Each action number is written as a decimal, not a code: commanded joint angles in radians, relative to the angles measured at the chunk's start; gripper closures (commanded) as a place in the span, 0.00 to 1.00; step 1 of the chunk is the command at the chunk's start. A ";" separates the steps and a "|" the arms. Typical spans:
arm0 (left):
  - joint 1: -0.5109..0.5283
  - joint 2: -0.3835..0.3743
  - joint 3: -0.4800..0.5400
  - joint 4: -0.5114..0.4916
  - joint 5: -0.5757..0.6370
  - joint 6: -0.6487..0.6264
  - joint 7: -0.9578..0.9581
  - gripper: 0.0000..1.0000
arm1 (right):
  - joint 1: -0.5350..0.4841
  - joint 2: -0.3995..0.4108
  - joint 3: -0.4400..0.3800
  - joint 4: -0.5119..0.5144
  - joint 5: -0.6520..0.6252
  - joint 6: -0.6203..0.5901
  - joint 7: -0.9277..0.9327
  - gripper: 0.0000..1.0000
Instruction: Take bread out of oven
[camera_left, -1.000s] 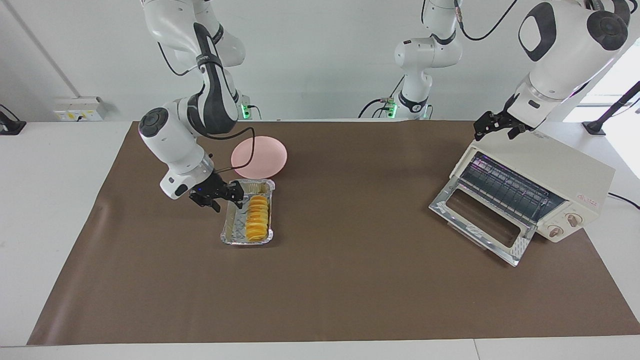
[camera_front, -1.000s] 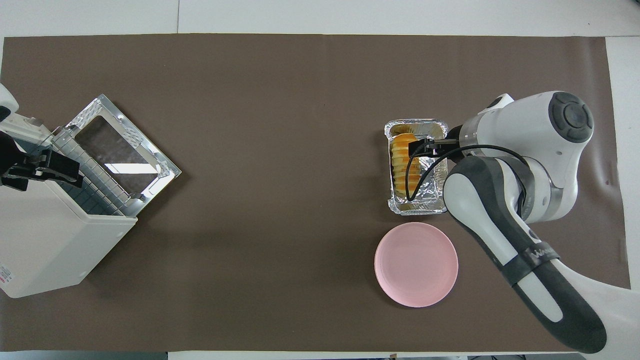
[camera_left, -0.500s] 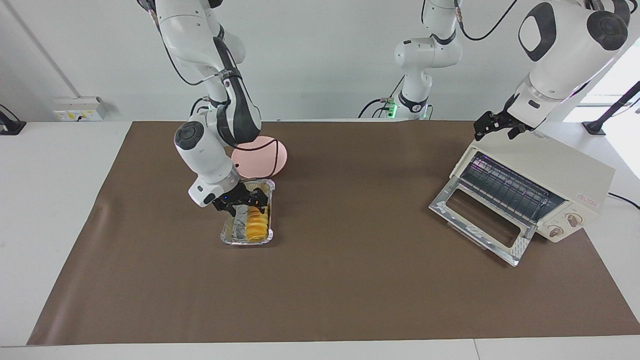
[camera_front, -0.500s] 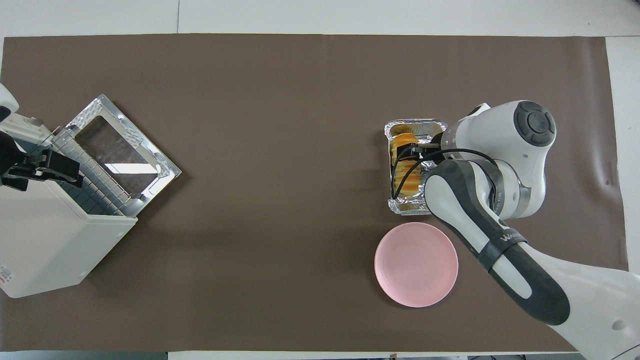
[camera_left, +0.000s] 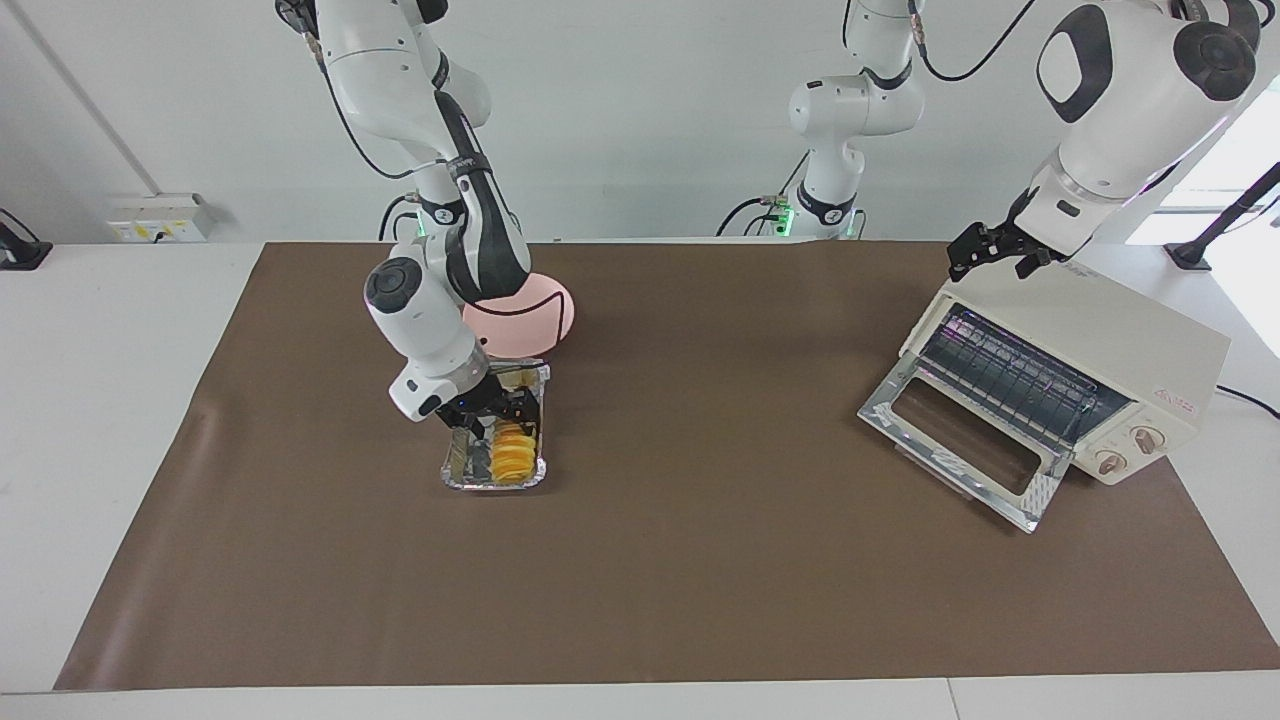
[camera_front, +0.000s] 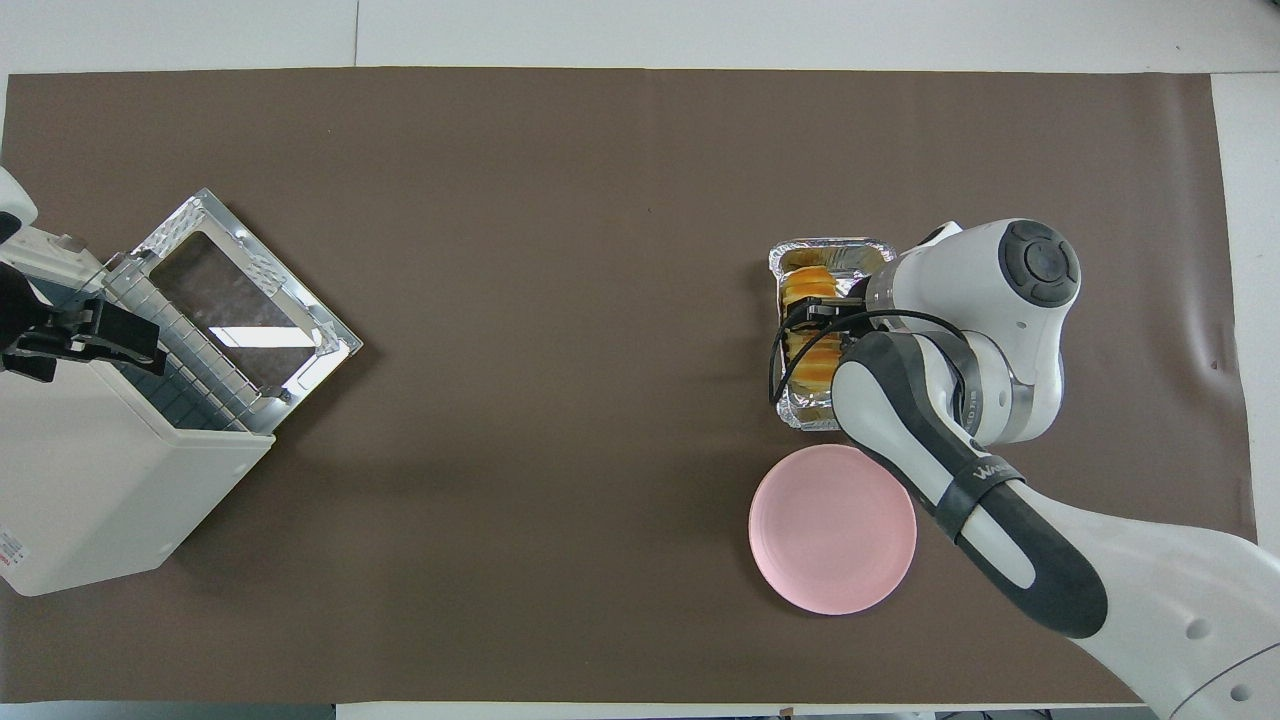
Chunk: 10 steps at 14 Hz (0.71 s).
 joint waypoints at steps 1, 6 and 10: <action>0.003 -0.019 -0.002 -0.012 0.017 0.012 0.000 0.00 | 0.001 -0.010 0.006 -0.023 0.000 0.020 0.017 0.53; 0.004 -0.019 -0.002 -0.012 0.017 0.012 0.000 0.00 | -0.011 -0.027 0.004 -0.007 0.000 -0.012 0.000 1.00; 0.003 -0.019 -0.002 -0.012 0.017 0.012 0.000 0.00 | -0.019 -0.131 0.003 0.031 0.000 -0.179 0.004 1.00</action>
